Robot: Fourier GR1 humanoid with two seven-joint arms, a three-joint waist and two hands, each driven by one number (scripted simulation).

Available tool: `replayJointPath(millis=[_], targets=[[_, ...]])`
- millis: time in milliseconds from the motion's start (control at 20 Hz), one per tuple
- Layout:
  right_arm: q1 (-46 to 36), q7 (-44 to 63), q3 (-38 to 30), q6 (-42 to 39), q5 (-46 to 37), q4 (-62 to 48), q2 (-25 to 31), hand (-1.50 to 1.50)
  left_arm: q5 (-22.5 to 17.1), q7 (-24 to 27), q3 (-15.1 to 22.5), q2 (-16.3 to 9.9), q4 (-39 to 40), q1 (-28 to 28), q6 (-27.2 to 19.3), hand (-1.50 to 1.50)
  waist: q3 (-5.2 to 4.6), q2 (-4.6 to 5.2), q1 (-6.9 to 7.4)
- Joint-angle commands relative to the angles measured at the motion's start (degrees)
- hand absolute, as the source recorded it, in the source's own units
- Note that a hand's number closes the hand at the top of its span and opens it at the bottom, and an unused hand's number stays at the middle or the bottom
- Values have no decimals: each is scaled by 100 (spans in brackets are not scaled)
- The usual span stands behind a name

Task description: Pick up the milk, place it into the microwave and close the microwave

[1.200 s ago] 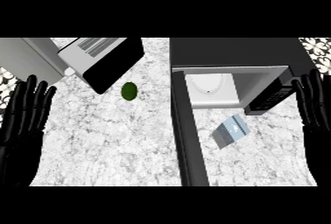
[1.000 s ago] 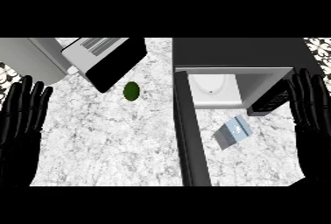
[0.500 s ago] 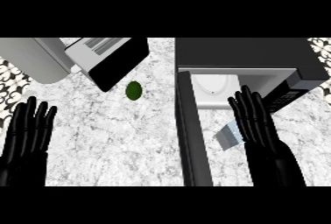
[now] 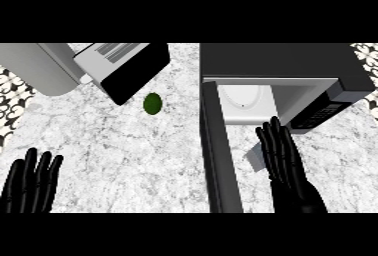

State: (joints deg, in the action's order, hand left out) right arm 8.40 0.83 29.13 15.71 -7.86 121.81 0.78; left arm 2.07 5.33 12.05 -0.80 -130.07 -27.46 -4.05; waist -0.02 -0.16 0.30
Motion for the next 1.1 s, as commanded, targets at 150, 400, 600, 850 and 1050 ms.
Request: replayJointPath(millis=[150,400,600,850,1050], targets=[[165,-684,-494,417,-319,-561,2,-150,-79,306,43,-91,-256,-623,110,-150,3,7,9],[-81,-456,-459,768,-627,-650,-75,-150,162,777,507,74,123,-822,-19,-150,1,8,1],[10,-880,-909,702,-395,-1101,13,-150,184,872,743,-200,-567,-1721,70,-150,4,3,28],[133,-1460,-1133,641,-119,-1682,56,-150,-25,1519,542,-198,202,-1557,165,-150,2,6,9],[-437,-1416,-1410,859,-170,-2257,-76,-150,95,1556,587,-229,66,-1577,81,-150,2,10,19]])
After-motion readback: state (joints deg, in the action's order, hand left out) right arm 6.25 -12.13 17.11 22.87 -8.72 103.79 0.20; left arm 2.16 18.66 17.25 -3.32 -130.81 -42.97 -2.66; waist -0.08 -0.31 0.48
